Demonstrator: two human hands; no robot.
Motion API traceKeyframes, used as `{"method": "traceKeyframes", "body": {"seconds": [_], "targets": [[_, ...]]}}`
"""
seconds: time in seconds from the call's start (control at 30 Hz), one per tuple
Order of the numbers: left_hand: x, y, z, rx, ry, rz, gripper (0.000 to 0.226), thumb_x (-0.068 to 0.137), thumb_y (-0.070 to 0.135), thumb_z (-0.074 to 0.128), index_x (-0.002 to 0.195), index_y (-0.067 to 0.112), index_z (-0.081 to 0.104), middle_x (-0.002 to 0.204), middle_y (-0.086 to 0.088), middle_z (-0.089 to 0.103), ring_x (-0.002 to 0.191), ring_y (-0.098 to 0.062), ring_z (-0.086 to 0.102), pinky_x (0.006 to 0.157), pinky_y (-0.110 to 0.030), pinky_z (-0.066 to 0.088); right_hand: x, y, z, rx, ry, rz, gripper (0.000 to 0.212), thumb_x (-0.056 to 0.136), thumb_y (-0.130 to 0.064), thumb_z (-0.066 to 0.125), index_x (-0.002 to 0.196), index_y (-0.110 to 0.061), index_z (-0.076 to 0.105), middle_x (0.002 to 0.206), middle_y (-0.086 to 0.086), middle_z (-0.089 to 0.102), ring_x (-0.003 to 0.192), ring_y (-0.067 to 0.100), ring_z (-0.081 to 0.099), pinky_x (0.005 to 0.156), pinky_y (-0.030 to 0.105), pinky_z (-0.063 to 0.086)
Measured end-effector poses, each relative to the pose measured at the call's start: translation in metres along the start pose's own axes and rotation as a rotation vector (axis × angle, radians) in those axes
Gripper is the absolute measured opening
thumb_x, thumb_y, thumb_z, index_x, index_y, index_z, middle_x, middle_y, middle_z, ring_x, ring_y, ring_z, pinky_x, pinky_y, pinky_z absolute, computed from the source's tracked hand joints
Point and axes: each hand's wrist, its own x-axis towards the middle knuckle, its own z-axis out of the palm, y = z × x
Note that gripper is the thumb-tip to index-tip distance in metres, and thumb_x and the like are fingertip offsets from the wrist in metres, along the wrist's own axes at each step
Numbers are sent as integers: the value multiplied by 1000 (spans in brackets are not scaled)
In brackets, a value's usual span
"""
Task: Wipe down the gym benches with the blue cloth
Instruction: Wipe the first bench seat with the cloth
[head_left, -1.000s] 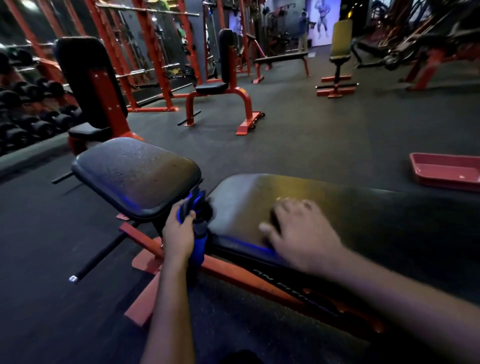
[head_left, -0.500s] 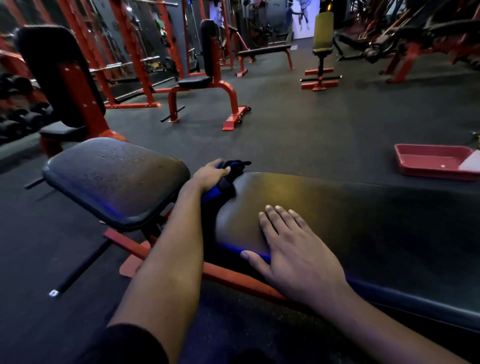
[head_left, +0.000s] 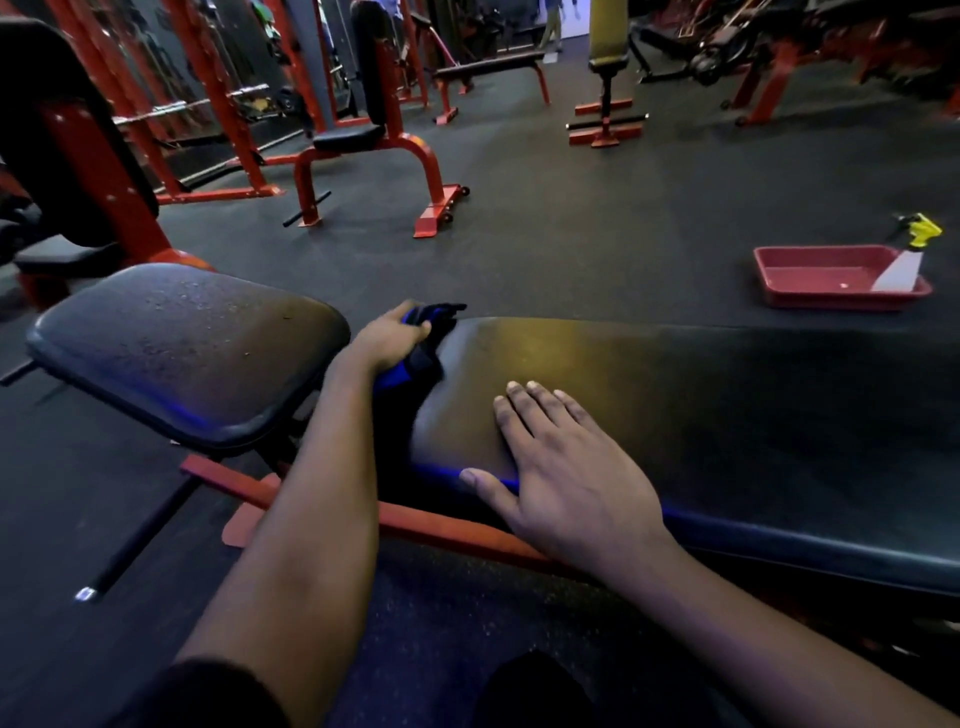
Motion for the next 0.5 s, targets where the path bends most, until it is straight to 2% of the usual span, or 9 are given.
{"method": "traceKeyframes", "body": {"seconds": [0.1, 0.2, 0.27, 0.33, 0.37, 0.4, 0.43, 0.5], "targets": [[24, 31, 6, 124, -42, -23, 56, 101, 32, 51, 151, 13, 34, 159, -5, 29, 145, -22, 30, 115, -27, 20, 1, 0, -2, 11, 11, 4, 84, 97, -70, 15, 154, -10, 30, 161, 12, 28, 150, 25, 21, 124, 39, 12], [37, 59, 21, 251, -106, 48, 56, 99, 42, 50, 150, 22, 38, 158, 0, 33, 144, -22, 31, 119, -34, 21, 0, 0, 0, 23, 23, 8, 83, 97, -68, 17, 153, -9, 32, 160, 12, 31, 149, 25, 23, 124, 40, 15], [34, 85, 36, 322, -129, 122, 55, 96, 48, 50, 148, 30, 41, 156, 3, 37, 143, -22, 34, 119, -39, 22, -3, 0, -1, 54, 61, 28, 76, 99, -64, 22, 148, -8, 41, 155, 14, 39, 146, 25, 32, 122, 39, 23], [26, 101, 48, 342, -125, 170, 55, 96, 51, 49, 148, 33, 40, 156, 5, 37, 144, -22, 33, 119, -40, 20, -7, 0, -4, 75, 146, 49, 57, 100, -54, 32, 126, -12, 60, 132, 11, 61, 127, 25, 52, 110, 37, 39], [22, 100, 49, 334, -112, 180, 56, 96, 52, 49, 148, 34, 39, 156, 5, 36, 144, -22, 32, 119, -40, 19, -11, 0, -7, 93, 224, 76, 42, 99, -49, 38, 106, -17, 64, 112, 7, 68, 109, 23, 61, 97, 35, 44], [20, 94, 46, 323, -108, 179, 57, 96, 53, 48, 149, 34, 38, 157, 5, 35, 144, -22, 31, 119, -40, 19, -15, 1, -11, 137, 313, 135, 30, 97, -45, 44, 88, -22, 61, 93, 2, 69, 90, 21, 63, 84, 34, 45], [18, 89, 43, 311, -107, 171, 58, 96, 54, 48, 149, 34, 36, 157, 5, 34, 145, -22, 31, 119, -41, 18, -25, 8, -17, 187, 397, 226, 28, 96, -43, 48, 76, -25, 55, 78, -1, 66, 75, 20, 60, 74, 33, 42], [24, 79, 37, 305, -107, 122, 61, 96, 56, 47, 150, 34, 34, 157, 3, 33, 145, -24, 30, 120, -43, 17, -53, 36, -24, 216, 471, 446, 35, 94, -42, 50, 68, -20, 57, 70, -2, 64, 67, 21, 58, 67, 32, 45]]}}
